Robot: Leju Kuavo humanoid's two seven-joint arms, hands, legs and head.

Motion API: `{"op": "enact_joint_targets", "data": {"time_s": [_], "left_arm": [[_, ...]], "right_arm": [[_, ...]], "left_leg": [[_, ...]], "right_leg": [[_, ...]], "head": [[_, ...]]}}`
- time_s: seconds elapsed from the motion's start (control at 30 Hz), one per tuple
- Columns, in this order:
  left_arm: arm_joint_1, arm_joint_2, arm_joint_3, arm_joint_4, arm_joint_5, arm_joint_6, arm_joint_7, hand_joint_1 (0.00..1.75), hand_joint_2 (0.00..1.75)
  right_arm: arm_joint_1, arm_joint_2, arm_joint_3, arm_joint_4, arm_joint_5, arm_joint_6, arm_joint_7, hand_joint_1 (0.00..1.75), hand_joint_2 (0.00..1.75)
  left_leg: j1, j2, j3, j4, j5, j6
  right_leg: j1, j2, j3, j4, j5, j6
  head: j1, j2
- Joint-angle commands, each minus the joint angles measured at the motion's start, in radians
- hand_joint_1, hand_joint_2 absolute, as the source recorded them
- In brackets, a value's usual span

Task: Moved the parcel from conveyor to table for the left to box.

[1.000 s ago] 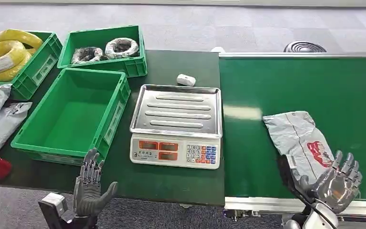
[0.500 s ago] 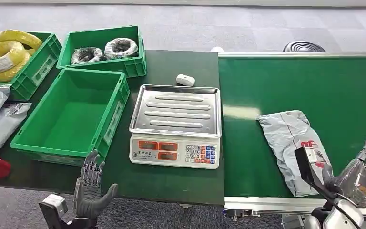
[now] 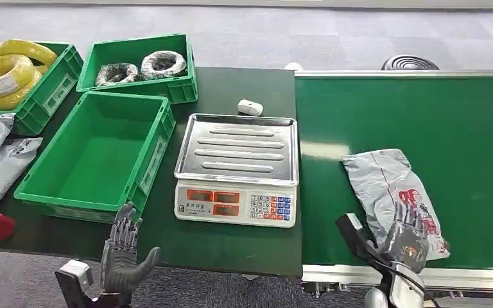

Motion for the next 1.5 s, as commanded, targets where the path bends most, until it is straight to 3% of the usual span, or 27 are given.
{"op": "enact_joint_targets", "data": {"time_s": [0.03, 0.33, 0.87, 1.3, 1.43, 1.5], "left_arm": [[-0.01, -0.015, 0.023, 0.004, -0.019, -0.002, 0.029, 0.0, 1.75], [-0.014, -0.041, 0.058, -0.022, -0.039, 0.004, 0.06, 0.0, 1.75], [0.036, -0.117, 0.172, -0.103, -0.101, -0.052, 0.095, 0.0, 1.75], [0.023, -0.108, 0.163, -0.067, -0.112, -0.06, 0.084, 0.0, 1.75], [0.015, -0.102, 0.167, -0.069, -0.105, -0.054, 0.08, 0.0, 1.75], [0.01, -0.102, 0.167, -0.068, -0.103, -0.054, 0.08, 0.0, 1.75]], "right_arm": [[-0.028, 0.036, 0.091, 0.203, -0.045, 0.043, -0.007, 0.0, 1.75], [-0.077, 0.032, 0.113, 0.321, -0.06, 0.024, 0.014, 0.0, 1.75], [0.114, 0.012, -0.011, -0.176, 0.007, 0.173, 0.172, 0.0, 1.75], [0.102, -0.003, 0.017, -0.133, 0.007, 0.195, 0.205, 0.0, 1.75], [0.08, 0.042, 0.021, -0.116, -0.03, 0.196, 0.04, 0.0, 1.75], [0.075, 0.041, 0.05, -0.088, -0.021, 0.196, 0.031, 0.0, 1.75]], "left_leg": [[0.001, 0.003, 0.001, -0.001, 0.0, 0.0], [0.0, 0.003, 0.001, 0.0, 0.0, 0.0], [-0.001, -0.001, 0.0, 0.001, 0.0, 0.0], [0.0, 0.004, 0.001, -0.001, 0.001, 0.0], [0.0, 0.003, 0.001, -0.001, 0.0, 0.0], [0.0, 0.005, 0.001, -0.001, 0.0, -0.001]], "right_leg": [[0.001, 0.0, 0.002, -0.002, 0.001, 0.0], [0.0, 0.0, 0.001, -0.001, 0.001, 0.0], [-0.001, -0.004, 0.0, 0.0, -0.001, 0.0], [0.001, -0.002, 0.001, -0.003, 0.002, 0.0], [0.0, -0.001, 0.001, -0.002, 0.001, 0.0], [0.0, 0.0, 0.001, -0.002, 0.001, 0.0]], "head": [[0.0, 0.0], [0.0, 0.0], [0.0, 0.0], [0.0, 0.0], [0.0, 0.0], [0.0, 0.0]]}}
